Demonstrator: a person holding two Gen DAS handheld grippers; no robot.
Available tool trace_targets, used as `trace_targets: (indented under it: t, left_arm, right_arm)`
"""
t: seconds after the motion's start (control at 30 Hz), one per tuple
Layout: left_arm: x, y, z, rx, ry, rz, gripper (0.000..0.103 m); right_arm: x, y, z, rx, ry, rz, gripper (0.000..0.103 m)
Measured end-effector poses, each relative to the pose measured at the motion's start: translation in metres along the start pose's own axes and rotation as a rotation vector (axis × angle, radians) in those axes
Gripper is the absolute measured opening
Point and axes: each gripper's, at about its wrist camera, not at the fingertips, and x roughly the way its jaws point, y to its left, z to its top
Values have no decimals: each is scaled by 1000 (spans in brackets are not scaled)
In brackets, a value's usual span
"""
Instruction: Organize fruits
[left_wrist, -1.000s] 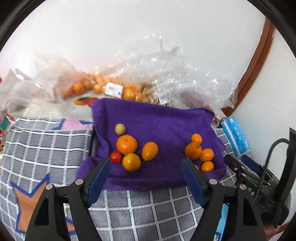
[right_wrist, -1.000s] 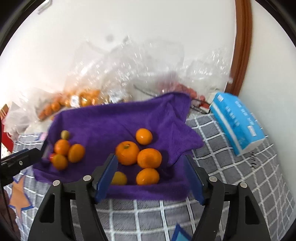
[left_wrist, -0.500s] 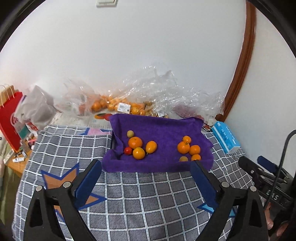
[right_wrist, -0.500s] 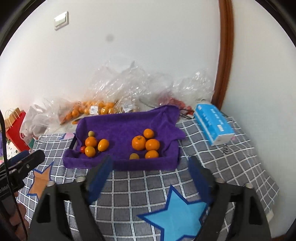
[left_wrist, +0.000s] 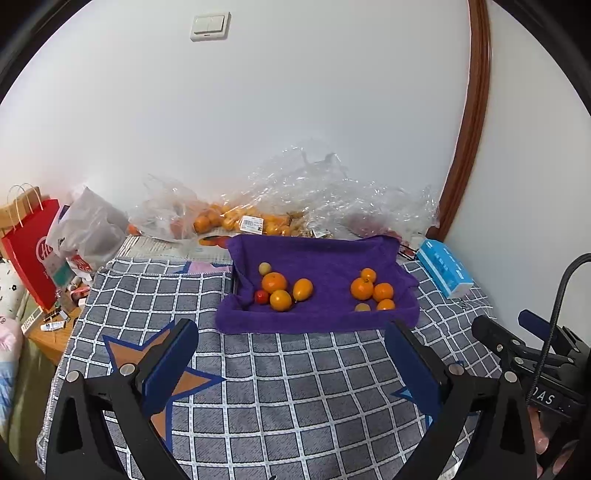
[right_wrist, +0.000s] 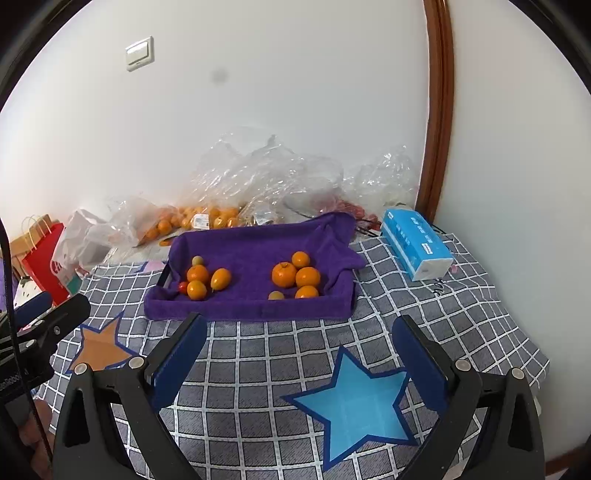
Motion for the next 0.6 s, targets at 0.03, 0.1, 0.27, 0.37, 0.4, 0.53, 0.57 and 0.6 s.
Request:
trace_targets:
  t: [0.03,0.1,0.27,0.37,0.4,0.53,0.57,0.6]
  left_arm:
    - [-1,0,0,-2,-4,2,102]
    - [-4,0,1,-6,-10,-1,102]
    - [-7,2,2,-20,-16,-2,102]
    - [-7,2,2,-20,-11,-4,102]
    - [-7,2,2,-21,-11,-2,102]
    - [-8,0,0,-17,-9,-3,102]
    - [-8,0,1,-15,-10,-2,102]
    - [-8,0,0,-15,-10,-1,102]
  right_arm:
    - [-1,1,0,-3,-1,-5,99]
    - [-3,1,0,-5,-2,-7,99]
    - [-8,0,1,-2,-11,-12,99]
    - [-11,-1,0,0,-15,-11,99]
    - [-12,-1,-1,0,-17,-11,99]
    - [-14,-2,-1,1,-16,-12,99]
    - [-13,-2,-1,1,-16,-12,99]
    - [-14,-2,-2,5,-16,-11,99]
